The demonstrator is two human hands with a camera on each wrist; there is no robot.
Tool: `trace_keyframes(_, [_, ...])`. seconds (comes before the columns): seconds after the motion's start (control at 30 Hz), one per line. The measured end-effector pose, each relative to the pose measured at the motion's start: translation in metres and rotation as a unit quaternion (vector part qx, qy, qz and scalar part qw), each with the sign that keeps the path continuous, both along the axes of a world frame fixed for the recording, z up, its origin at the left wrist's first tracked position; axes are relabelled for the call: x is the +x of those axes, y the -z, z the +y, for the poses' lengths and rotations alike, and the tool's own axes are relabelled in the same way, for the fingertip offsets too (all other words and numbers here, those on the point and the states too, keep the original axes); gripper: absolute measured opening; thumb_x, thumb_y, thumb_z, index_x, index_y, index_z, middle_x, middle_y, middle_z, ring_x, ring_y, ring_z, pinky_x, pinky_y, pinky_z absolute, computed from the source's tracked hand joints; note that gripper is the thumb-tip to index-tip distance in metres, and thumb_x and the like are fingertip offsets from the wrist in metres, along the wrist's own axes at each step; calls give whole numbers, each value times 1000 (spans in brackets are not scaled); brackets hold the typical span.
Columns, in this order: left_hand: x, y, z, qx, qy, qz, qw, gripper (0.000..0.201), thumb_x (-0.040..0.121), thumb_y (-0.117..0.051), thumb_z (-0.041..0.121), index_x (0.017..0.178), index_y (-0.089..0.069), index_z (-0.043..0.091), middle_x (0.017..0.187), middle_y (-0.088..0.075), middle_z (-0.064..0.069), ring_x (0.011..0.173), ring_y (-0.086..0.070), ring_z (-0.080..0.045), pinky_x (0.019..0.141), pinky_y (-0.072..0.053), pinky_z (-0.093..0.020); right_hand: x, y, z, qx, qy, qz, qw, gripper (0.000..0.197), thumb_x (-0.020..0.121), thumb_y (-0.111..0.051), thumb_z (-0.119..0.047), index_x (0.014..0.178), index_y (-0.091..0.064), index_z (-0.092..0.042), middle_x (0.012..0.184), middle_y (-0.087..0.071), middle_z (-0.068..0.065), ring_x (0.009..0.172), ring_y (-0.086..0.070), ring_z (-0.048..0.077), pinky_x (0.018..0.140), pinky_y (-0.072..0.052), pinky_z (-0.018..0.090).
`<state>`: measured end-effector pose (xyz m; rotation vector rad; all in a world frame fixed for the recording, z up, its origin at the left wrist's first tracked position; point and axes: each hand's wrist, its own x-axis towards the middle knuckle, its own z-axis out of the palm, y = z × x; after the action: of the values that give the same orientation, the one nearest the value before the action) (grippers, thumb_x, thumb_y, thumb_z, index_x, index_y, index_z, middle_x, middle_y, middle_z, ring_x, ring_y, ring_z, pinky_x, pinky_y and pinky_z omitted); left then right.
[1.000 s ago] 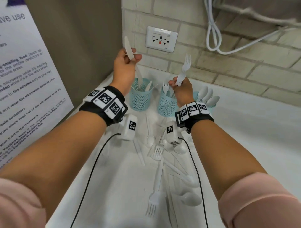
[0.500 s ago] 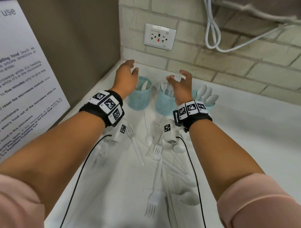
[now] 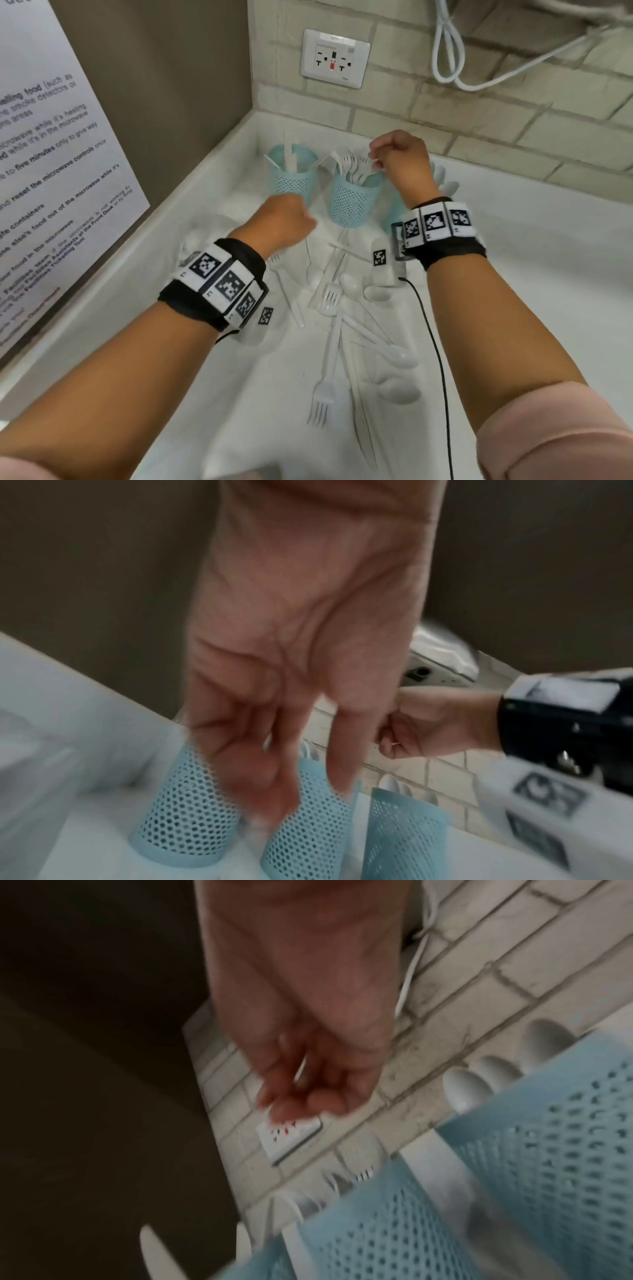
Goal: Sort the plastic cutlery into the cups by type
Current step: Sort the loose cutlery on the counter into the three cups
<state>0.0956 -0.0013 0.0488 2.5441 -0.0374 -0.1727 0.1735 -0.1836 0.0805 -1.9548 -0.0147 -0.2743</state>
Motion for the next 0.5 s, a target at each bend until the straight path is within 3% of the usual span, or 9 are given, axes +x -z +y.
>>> trace_keyframes(0.07, [-12, 5, -3, 128, 58, 101, 985, 38, 94, -49, 38, 90, -59, 2, 102, -64, -15, 87, -55, -26, 74, -38, -28, -17, -14, -9, -99, -131, 124, 979, 27, 84, -51, 1, 73, -64, -19, 70, -66, -5, 58, -59, 0, 57, -43, 16])
trace_keyframes(0.1, [-17, 6, -4, 151, 65, 124, 979, 40, 94, -48, 39, 95, -59, 1, 97, -64, -13, 87, -56, -27, 74, -39, -29, -24, -17, -14, -182, -186, 192, 946, 19, 86, -57, -3, 80, -67, -18, 77, -69, -4, 67, -61, 2, 60, -44, 17])
trace_keyframes(0.13, [-22, 9, -5, 166, 64, 141, 974, 42, 95, -47, 39, 105, -59, 0, 97, -65, -12, 93, -60, -28, 76, -42, -30, -30, -19, -18, -272, -229, 256, 899, 12, 86, -62, -7, 91, -68, -17, 86, -70, -1, 77, -64, 7, 64, -46, 18])
trace_keyframes(0.2, [-29, 17, -6, 187, 56, 167, 967, 48, 97, -44, 40, 120, -54, -2, 113, -64, -15, 108, -60, -28, 85, -45, -31, -36, -9, -27, -428, -263, 336, 797, 23, 86, -64, -12, 109, -65, -15, 102, -69, 2, 96, -64, 14, 69, -47, 19])
trace_keyframes(0.23, [-33, 21, -7, 185, 45, 171, 967, 52, 97, -42, 41, 125, -49, -3, 121, -61, -16, 112, -59, -28, 88, -45, -31, -37, 0, -32, -468, -254, 358, 767, 29, 86, -65, -12, 115, -63, -14, 106, -67, 2, 102, -62, 17, 74, -47, 21])
trace_keyframes(0.33, [-37, 34, -8, 140, -8, 178, 974, 70, 92, -50, 45, 135, -30, -6, 129, -54, -19, 117, -56, -30, 91, -46, -32, -41, 29, -47, -512, -174, 369, 756, 41, 83, -69, -20, 122, -60, -13, 103, -65, 1, 105, -60, 23, 92, -48, 35])
trace_keyframes(0.4, [-34, 44, -9, 102, -46, 174, 978, 79, 87, -61, 43, 135, -24, -7, 122, -58, -19, 111, -60, -30, 84, -48, -32, -48, 44, -51, -516, -150, 347, 769, 45, 85, -67, -25, 126, -57, -10, 115, -62, 5, 110, -57, 26, 97, -44, 35])
trace_keyframes(0.47, [-30, 50, -11, 76, -59, 165, 982, 77, 84, -65, 39, 131, -26, -8, 99, -63, -13, 86, -65, -23, 68, -48, -29, -58, 57, -49, -495, -150, 318, 795, 47, 87, -64, -28, 129, -53, -10, 133, -50, 7, 121, -49, 25, 98, -38, 30])
trace_keyframes(0.5, [-29, 50, -13, 71, -61, 162, 982, 73, 84, -66, 36, 128, -28, -8, 83, -59, -9, 69, -60, -17, 56, -45, -24, -62, 63, -47, -481, -148, 304, 809, 48, 86, -65, -31, 128, -53, -12, 135, -48, 7, 123, -46, 24, 97, -36, 28])
